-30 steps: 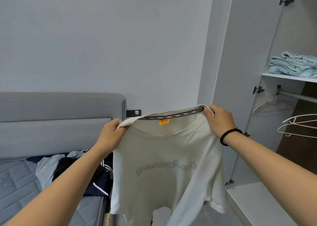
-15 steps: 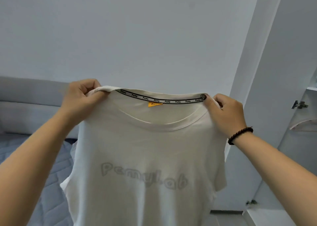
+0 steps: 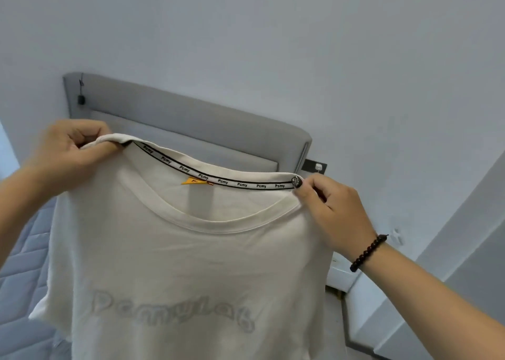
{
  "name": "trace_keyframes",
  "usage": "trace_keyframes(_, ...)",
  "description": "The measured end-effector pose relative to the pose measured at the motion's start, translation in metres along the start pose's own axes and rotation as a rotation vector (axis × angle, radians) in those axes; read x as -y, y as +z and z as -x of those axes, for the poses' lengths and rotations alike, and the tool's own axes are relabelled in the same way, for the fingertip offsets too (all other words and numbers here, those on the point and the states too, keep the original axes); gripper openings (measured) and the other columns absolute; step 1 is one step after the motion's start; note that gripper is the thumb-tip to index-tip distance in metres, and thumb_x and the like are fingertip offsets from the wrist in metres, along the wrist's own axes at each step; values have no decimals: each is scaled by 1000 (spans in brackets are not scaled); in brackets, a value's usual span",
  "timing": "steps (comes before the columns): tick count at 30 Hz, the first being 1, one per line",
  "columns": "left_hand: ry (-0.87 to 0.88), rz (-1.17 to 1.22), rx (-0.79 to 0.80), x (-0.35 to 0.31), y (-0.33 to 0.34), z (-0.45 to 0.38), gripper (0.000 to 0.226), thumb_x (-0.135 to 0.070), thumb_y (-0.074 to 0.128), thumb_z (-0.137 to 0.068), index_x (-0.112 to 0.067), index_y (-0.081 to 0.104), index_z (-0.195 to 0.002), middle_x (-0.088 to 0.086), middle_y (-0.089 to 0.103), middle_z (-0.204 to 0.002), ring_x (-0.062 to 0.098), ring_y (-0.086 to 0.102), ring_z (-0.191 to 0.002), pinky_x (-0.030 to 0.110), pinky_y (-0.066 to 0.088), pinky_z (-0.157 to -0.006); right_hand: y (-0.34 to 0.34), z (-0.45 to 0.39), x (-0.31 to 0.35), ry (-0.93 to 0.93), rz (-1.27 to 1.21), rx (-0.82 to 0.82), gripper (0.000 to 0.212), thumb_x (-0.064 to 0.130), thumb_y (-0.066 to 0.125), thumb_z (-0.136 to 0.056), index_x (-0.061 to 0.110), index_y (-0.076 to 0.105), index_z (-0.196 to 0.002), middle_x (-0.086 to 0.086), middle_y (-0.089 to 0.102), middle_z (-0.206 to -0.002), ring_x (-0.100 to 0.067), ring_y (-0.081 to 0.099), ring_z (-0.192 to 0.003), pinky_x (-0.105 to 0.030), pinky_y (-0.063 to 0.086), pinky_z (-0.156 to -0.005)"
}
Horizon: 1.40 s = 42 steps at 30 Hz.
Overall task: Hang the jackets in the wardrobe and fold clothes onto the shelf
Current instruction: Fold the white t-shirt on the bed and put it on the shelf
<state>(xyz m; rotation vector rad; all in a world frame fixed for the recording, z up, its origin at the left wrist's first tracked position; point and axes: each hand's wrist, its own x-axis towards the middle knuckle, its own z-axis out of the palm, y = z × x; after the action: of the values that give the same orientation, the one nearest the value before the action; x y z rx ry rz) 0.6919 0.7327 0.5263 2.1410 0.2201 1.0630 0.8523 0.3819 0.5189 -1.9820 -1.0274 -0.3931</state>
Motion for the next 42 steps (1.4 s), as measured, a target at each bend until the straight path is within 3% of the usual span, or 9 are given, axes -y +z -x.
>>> trace_keyframes(9, -245, -300, 111, 171, 62, -99, 19, -17, 79, -74, -24, 65, -65, -11, 57, -50, 0, 48, -46, 7, 31, -41, 134, -137, -138, 195, -105, 498, 22, 37, 55, -93, 24, 66, -77, -3, 63, -69, -5, 48, -61, -22, 38, -59)
trace_keyframes(14, -380, -554, 343, 313, 142, -191, 33, -40, 82, -71, -20, 59, -59, -3, 58, -57, 12, 53, -60, 29, 38, -55, 263, -240, -257, 214, -24, 568, 18, 32, 61, -91, 20, 68, -79, 7, 57, -63, -8, 48, -61, -17, 35, -57)
trace_keyframes(17, -403, -726, 251, 395, 192, -248, 41, -49, 81, -70, -17, 63, -88, 5, 65, -84, 29, 59, -86, 35, 43, -66, 353, -308, -331, 216, 74, 442, 24, 29, 56, -95, 10, 68, -86, 3, 58, -70, -18, 53, -74, -22, 37, -62)
trace_keyframes(20, -457, -607, -24, 469, 255, -263, 88, -47, 85, -65, -10, 43, -134, 9, 55, -118, 28, 51, -110, 42, 42, -88, 437, -338, -395, 269, 256, 251, 23, 24, 48, -97, 11, 66, -103, -8, 61, -107, -28, 52, -107, -34, 40, -88)
trace_keyframes(23, -549, -626, 42, 531, 324, -202, 102, -53, 72, -78, -7, 18, -150, 14, 29, -151, 32, 27, -138, 49, 30, -108, 514, -281, -436, 390, 343, 214, 37, 14, 51, -90, 12, 54, -127, -10, 45, -134, -30, 36, -126, -36, 32, -101)
trace_keyframes(30, -759, -664, 605, 623, 369, 82, 87, -55, 42, -95, -16, -9, -154, 4, -7, -163, 20, -4, -150, 40, 7, -122, 623, 25, -444, 361, 198, 870, 58, 29, 42, -97, 18, 22, -150, -1, -13, -159, -23, -8, -147, -35, 4, -119)
trace_keyframes(35, -734, -843, 795, 607, 338, 240, 79, -64, 3, -92, -16, -3, -154, 4, -9, -162, 21, -11, -149, 42, -4, -120, 630, 165, -397, 163, 167, 841, 50, 41, 64, -66, 24, 67, -113, -10, 52, -138, -30, 24, -143, -36, 24, -109)
trace_keyframes(39, -679, -839, 728, 588, 329, 291, 70, -56, 9, -97, -16, 16, -155, 5, 9, -163, 26, 8, -149, 48, 5, -118, 620, 222, -382, -14, 279, 747, 52, 55, 46, -74, 24, 56, -115, -5, 62, -128, -22, 36, -136, -43, 32, -103)
trace_keyframes(42, -560, -833, 752, 585, 314, 311, 71, -55, 16, -96, -14, 19, -154, 8, 12, -162, 30, 10, -149, 53, 10, -117, 620, 240, -374, 18, 315, 729, 79, 69, 61, -59, 20, 55, -121, -7, 57, -133, -27, 48, -125, -47, 41, -95)
